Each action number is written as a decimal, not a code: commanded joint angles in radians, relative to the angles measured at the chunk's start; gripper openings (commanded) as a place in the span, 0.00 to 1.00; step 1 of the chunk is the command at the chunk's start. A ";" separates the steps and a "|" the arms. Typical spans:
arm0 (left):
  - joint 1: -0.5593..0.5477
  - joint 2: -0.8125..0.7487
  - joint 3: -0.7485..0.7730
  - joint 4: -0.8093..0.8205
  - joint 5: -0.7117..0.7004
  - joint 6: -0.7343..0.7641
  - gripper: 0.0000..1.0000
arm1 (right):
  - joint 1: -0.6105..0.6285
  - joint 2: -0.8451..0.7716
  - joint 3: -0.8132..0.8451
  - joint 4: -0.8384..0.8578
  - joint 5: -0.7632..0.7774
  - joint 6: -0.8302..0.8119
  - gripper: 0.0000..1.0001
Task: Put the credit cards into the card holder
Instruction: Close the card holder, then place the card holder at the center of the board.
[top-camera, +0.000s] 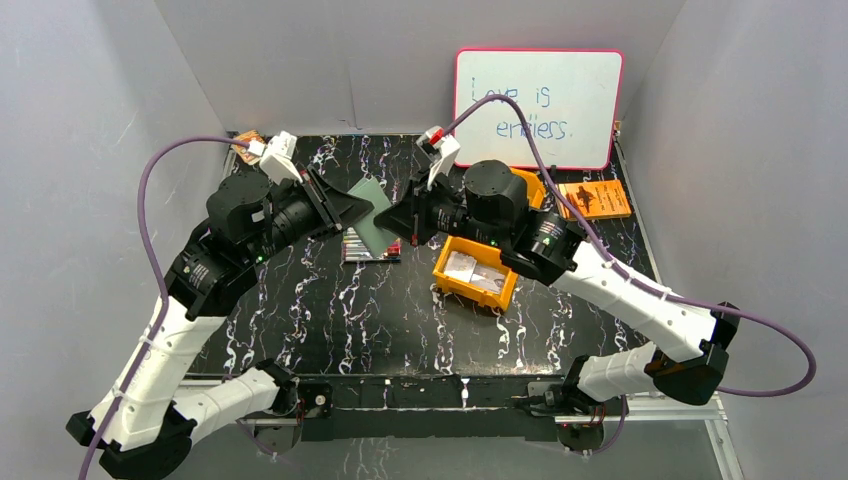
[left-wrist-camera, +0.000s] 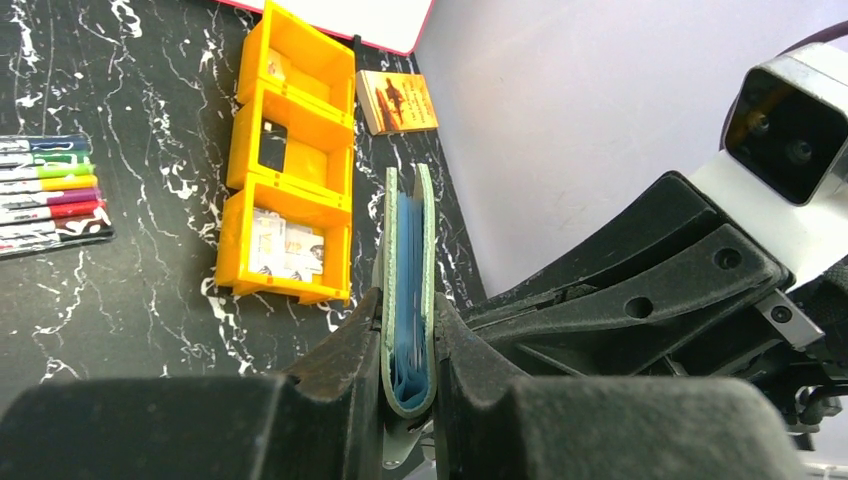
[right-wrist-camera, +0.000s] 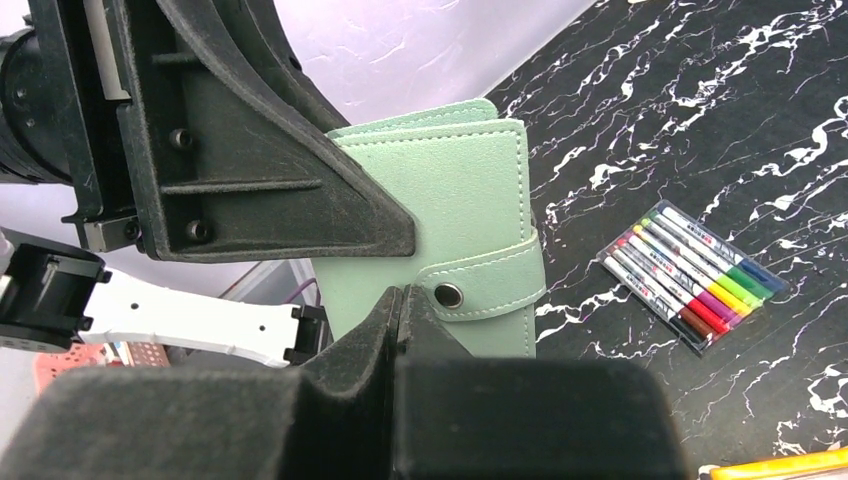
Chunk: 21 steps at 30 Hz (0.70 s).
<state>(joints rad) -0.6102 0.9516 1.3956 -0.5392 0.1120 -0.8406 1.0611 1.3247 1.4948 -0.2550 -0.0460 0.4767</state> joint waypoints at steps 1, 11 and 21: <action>-0.036 -0.053 0.008 0.120 0.072 0.002 0.00 | 0.037 0.008 -0.050 0.001 -0.056 0.024 0.19; -0.036 -0.258 -0.314 -0.067 -0.163 0.016 0.00 | 0.037 -0.163 -0.033 -0.241 0.071 -0.065 0.66; -0.036 -0.333 -0.779 0.134 -0.073 -0.119 0.00 | 0.037 -0.290 -0.297 -0.154 0.215 -0.020 0.72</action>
<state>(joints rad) -0.6437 0.6270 0.7113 -0.5362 0.0051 -0.9138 1.1000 1.0332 1.2655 -0.4690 0.1024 0.4419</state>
